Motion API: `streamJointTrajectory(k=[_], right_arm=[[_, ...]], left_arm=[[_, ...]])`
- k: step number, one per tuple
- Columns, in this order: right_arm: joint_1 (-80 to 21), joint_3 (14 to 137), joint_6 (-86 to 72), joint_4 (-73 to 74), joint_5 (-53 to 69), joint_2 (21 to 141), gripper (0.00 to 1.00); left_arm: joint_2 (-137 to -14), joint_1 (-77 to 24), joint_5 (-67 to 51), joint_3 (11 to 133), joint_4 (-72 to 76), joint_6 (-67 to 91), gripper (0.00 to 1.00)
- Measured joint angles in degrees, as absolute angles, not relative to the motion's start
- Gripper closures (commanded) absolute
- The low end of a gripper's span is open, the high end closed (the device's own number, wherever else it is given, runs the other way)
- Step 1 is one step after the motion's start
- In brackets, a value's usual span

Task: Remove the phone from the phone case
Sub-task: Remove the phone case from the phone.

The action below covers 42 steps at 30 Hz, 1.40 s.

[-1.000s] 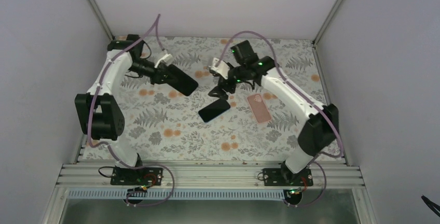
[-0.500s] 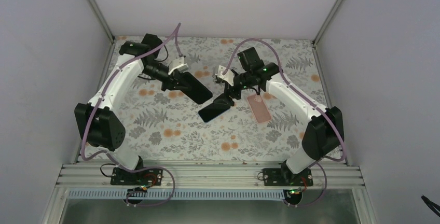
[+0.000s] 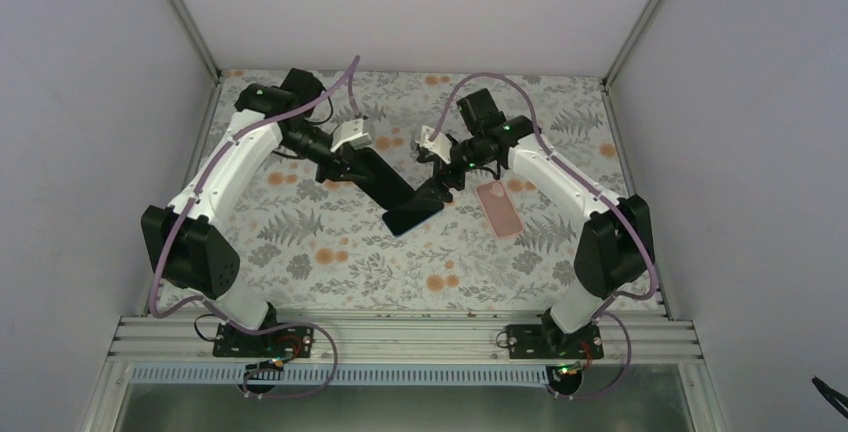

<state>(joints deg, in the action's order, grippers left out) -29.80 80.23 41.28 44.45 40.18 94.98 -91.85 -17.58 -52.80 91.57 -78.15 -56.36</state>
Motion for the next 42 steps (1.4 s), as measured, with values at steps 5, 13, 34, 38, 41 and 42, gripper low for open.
streamJointTrajectory(k=[5, 13, 34, 38, 41, 42], right_arm=[[-29.5, 81.6, 44.0, 47.8, 42.0, 95.0, 0.04], [-29.5, 82.5, 48.4, 54.1, 44.3, 96.1, 0.05], [-29.5, 87.7, 48.3, 55.0, 45.9, 100.3, 0.07], [-29.5, 87.2, 47.3, 53.6, 45.1, 100.3, 0.07], [-29.5, 87.1, 46.9, 52.6, 44.0, 100.3, 0.07], [-29.5, 87.1, 46.8, 52.3, 43.6, 100.4, 0.07]], left_arm=[[-91.9, -17.8, -52.0, 91.6, -78.2, -56.3, 0.98], [-92.1, -17.8, -51.4, 91.6, -78.1, -56.1, 0.98], [-92.4, -17.8, -51.2, 91.6, -78.0, -56.1, 0.98], [-92.4, -17.8, -50.6, 91.5, -77.4, -56.2, 0.98], [-92.4, -17.8, -50.0, 91.4, -76.7, -56.2, 0.98], [-92.3, -17.7, -49.9, 91.2, -76.4, -56.1, 0.98]])
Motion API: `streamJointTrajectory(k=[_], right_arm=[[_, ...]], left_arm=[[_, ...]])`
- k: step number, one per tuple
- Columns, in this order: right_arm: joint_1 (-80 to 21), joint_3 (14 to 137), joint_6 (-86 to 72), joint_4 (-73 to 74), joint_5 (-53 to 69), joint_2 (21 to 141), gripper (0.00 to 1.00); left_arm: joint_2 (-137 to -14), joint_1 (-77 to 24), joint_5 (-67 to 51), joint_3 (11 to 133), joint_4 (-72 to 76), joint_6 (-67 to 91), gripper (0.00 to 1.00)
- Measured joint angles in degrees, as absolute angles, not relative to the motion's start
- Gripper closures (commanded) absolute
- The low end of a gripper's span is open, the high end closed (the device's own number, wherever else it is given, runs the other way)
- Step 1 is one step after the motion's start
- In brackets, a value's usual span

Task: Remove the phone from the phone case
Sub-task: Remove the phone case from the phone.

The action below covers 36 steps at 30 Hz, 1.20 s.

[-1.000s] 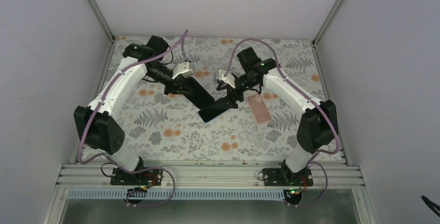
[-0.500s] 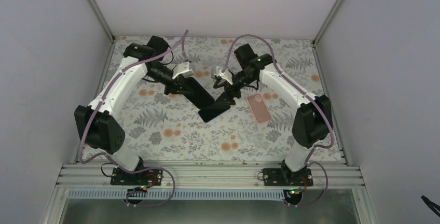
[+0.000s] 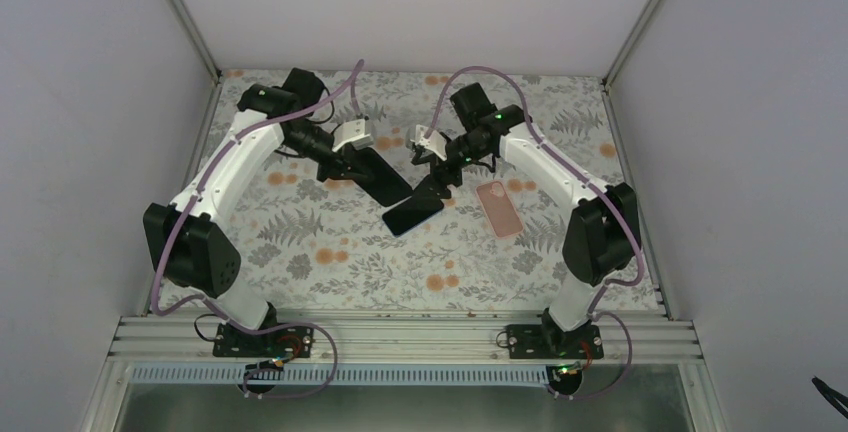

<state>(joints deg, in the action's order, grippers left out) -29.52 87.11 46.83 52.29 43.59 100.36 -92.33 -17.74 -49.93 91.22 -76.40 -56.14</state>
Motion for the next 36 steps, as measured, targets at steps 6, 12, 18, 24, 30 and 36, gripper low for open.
streamJointTrajectory(k=[6, 12, 18, 24, 30, 36], right_arm=[[-29.1, 87.1, 46.5, 51.3, 41.7, 101.2, 0.07], [-28.2, 90.9, 46.7, 51.8, 39.6, 105.5, 0.07], [-26.9, 96.7, 46.7, 51.2, 37.8, 109.0, 0.08], [-27.4, 96.3, 47.7, 51.8, 37.4, 107.5, 0.07], [-25.7, 85.3, 50.9, 54.2, 36.5, 98.8, 0.07], [-26.0, 79.9, 52.5, 58.6, 36.6, 91.5, 0.07]], left_arm=[[-91.4, -17.8, -49.1, 89.5, -74.5, -56.2, 0.98], [-90.5, -18.3, -48.4, 88.6, -74.0, -56.5, 0.98], [-90.4, -20.5, -51.8, 88.5, -77.1, -56.6, 0.98], [-92.0, -20.4, -51.8, 88.6, -77.5, -56.6, 0.98], [-92.2, -20.4, -50.7, 88.6, -77.5, -56.5, 0.98], [-92.2, -20.4, -50.0, 89.6, -77.7, -56.5, 0.98]])
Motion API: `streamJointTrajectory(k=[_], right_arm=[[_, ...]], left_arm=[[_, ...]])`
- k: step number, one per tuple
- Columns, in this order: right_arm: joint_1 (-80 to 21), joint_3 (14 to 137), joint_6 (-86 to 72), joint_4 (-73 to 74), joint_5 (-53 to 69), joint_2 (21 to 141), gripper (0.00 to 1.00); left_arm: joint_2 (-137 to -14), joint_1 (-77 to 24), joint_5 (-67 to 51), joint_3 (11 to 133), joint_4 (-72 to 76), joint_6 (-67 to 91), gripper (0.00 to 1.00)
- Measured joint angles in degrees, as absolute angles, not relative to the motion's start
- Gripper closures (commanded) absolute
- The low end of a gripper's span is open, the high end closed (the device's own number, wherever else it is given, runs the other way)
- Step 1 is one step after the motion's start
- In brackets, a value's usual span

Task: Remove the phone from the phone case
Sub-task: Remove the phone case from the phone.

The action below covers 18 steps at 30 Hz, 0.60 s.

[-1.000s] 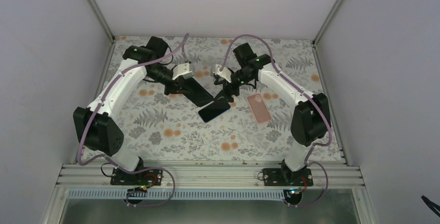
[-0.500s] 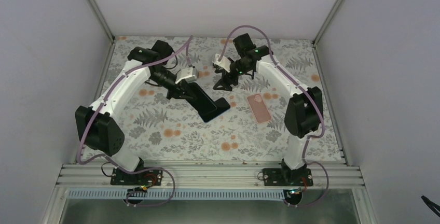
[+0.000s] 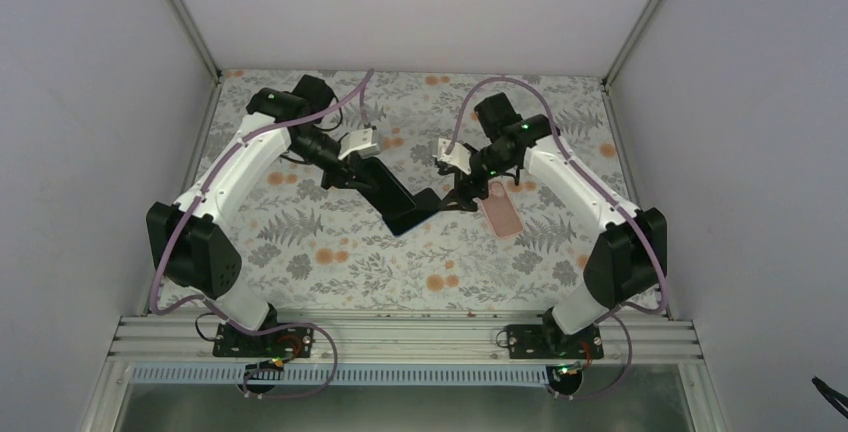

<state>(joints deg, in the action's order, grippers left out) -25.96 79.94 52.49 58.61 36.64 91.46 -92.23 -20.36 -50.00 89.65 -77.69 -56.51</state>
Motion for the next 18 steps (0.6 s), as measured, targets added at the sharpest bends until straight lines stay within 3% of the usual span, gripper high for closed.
streamJointTrajectory(k=[18], right_arm=[[-31.4, 82.7, 46.4, 53.6, 36.2, 92.3, 0.09]], left_arm=[[-92.2, -20.4, -50.0, 90.2, -77.7, -56.4, 0.98]])
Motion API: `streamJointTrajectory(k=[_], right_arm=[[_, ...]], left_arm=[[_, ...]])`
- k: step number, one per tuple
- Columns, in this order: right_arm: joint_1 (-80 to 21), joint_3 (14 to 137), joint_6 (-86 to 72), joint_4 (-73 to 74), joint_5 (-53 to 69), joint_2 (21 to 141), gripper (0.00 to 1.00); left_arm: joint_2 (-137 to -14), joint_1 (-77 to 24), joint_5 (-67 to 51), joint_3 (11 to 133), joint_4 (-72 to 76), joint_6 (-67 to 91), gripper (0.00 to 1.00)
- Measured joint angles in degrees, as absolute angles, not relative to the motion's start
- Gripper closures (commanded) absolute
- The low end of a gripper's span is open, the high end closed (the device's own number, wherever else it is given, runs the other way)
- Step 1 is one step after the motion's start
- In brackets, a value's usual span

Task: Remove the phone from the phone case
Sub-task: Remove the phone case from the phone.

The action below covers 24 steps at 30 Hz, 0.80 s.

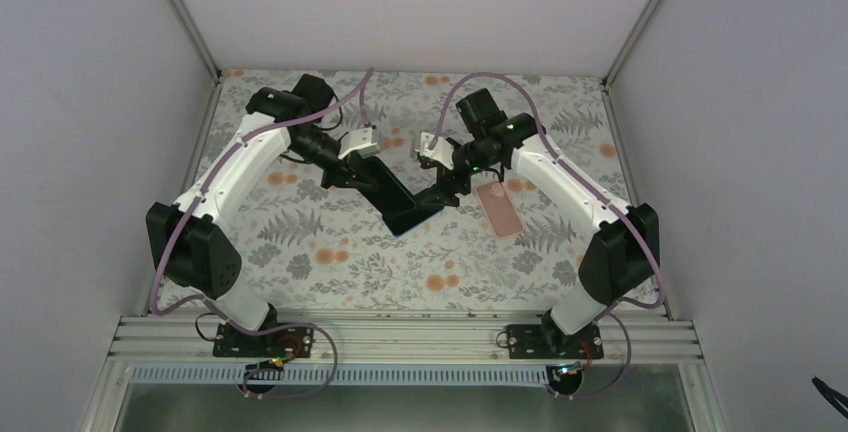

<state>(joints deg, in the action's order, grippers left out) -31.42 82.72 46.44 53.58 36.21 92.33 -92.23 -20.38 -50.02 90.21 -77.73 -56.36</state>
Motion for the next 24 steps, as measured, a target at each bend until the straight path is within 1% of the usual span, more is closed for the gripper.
streamJointTrajectory(k=[6, 7, 8, 24], right_arm=[[-31.4, 84.1, 46.4, 53.6, 36.6, 94.1, 0.09], [-31.4, 84.1, 46.4, 53.7, 36.6, 94.2, 0.12], [-31.4, 84.1, 46.4, 53.7, 36.7, 94.3, 0.12], [-31.9, 84.1, 46.5, 54.2, 38.3, 94.3, 0.12]], left_arm=[[-92.2, -20.4, -50.0, 90.2, -77.7, -56.4, 0.98], [-92.2, -20.4, -50.0, 90.2, -77.7, -56.4, 0.98], [-92.2, -20.4, -50.0, 90.2, -77.7, -56.4, 0.98], [-92.2, -20.4, -50.1, 90.2, -77.7, -56.4, 0.98]])
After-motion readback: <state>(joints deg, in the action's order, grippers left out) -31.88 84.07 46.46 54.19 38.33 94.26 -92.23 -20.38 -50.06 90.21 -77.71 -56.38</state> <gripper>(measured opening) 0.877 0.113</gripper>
